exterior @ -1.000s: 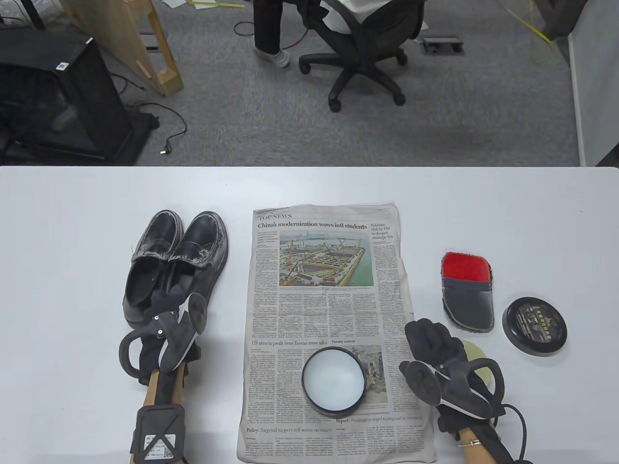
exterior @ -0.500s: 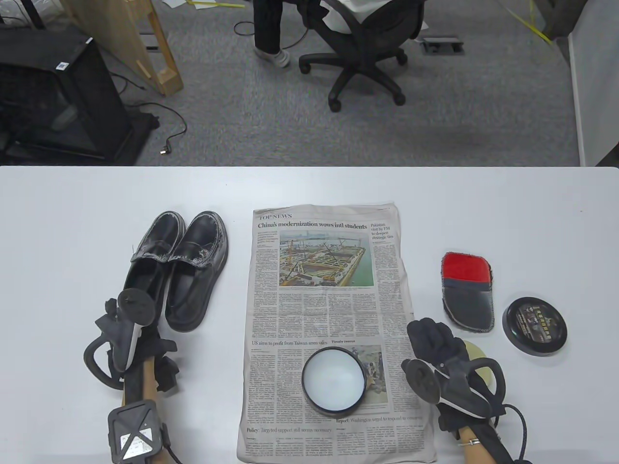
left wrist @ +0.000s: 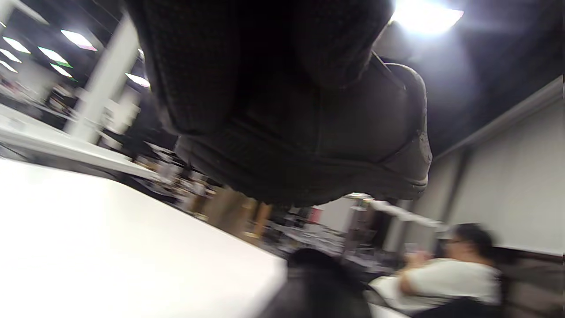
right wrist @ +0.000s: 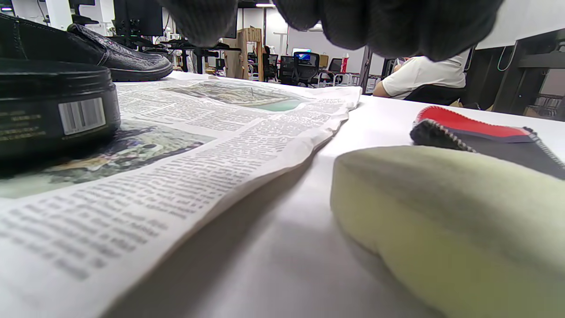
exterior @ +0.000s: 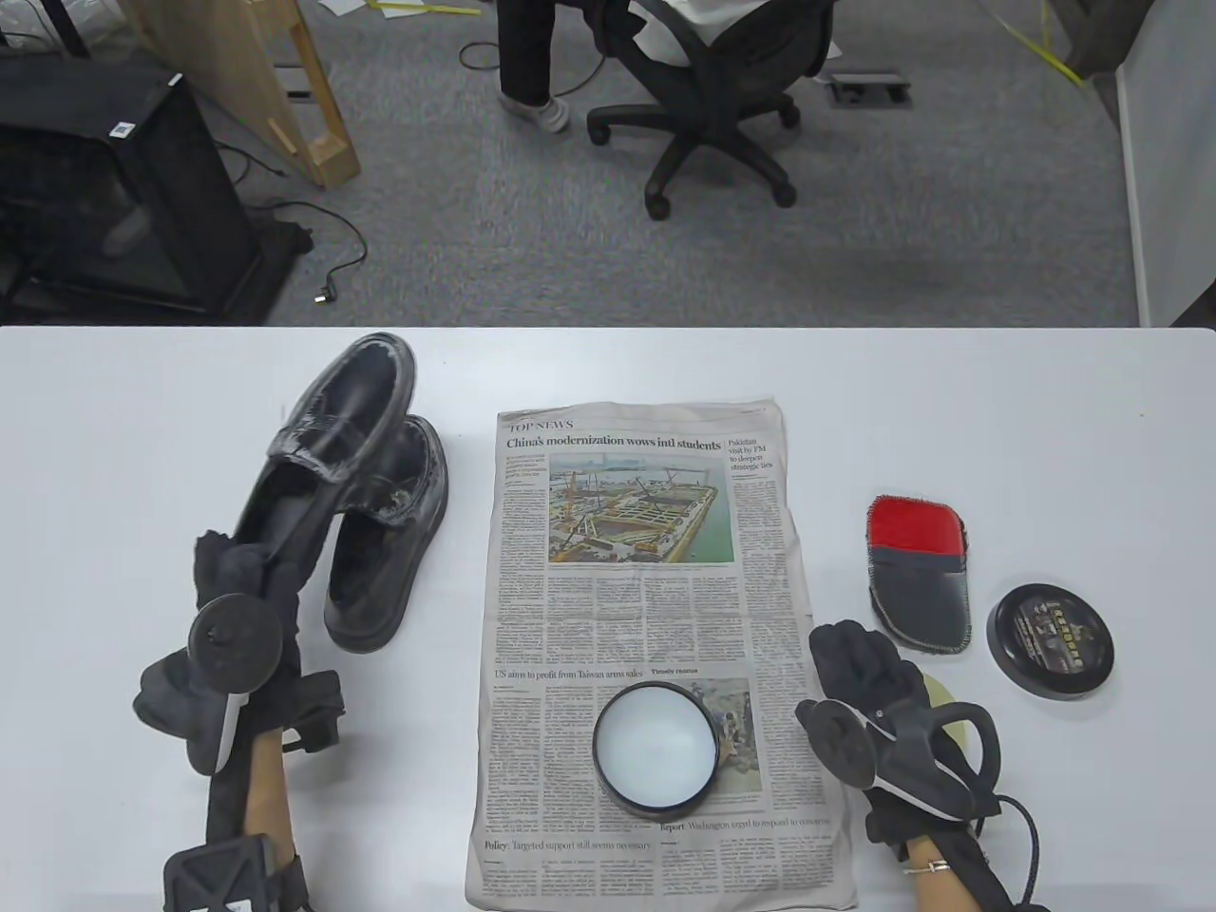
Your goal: Dip and apply leather care cream with polishing sponge on shoes
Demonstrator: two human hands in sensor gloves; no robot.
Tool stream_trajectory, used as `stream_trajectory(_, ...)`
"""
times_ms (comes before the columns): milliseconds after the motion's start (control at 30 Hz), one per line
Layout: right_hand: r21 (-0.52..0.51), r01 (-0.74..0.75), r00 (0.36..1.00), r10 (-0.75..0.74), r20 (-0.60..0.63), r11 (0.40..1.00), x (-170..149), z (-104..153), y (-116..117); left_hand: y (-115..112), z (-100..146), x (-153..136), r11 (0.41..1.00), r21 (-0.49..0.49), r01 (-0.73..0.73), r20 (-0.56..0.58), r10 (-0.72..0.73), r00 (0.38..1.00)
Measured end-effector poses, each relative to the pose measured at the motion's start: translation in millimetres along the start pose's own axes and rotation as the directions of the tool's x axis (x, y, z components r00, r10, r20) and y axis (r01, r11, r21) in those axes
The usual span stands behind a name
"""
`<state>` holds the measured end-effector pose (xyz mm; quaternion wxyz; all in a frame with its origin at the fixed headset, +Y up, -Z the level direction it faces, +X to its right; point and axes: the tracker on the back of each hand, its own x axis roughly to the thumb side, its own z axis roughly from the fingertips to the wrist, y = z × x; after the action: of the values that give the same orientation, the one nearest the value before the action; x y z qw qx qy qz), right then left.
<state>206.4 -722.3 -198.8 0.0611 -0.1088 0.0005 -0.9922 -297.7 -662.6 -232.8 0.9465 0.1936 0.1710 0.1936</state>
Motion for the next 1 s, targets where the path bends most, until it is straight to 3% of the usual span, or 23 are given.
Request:
stream_trajectory(133,-0.001,0.007,1.0,-0.007,-0.019,1.0,-4.3,-0.5,-0.6,-25.1,13.3,47.5,0.974,-0.193,-0.115,0.21,0.155,0.965)
stream_trajectory(333,-0.048,0.049,0.991,-0.054,-0.119,0.998,-25.2,-2.1,-3.5,-74.3,33.4,97.4,0.886,-0.461,-0.05,0.382,0.249,0.89)
stream_trajectory(533,-0.041,0.102,0.956,-0.109,-0.274,0.994,-52.4,-19.2,0.2,-109.1,43.2,115.4,0.84,-0.534,0.096,0.48,0.208,0.852)
stream_trajectory(700,0.134,0.068,0.938,-0.018,-0.347,0.989,-66.8,-54.6,14.8,-126.3,46.1,115.9,0.807,-0.576,0.132,0.503,0.223,0.835)
stream_trajectory(833,0.304,0.128,0.922,0.0,-0.387,0.944,-68.5,-84.9,32.8,-134.0,50.0,118.4,0.791,-0.579,0.198,0.545,0.195,0.815)
stream_trajectory(933,0.408,0.095,0.902,0.095,-0.422,0.908,-70.4,-98.1,48.4,-132.4,50.7,118.9,0.797,-0.565,0.213,0.55,0.172,0.817)
stream_trajectory(1000,0.371,0.006,0.876,0.174,-0.45,0.929,-70.9,-102.1,50.1,-130.1,50.1,119.3,0.801,-0.565,0.196,0.55,0.189,0.813)
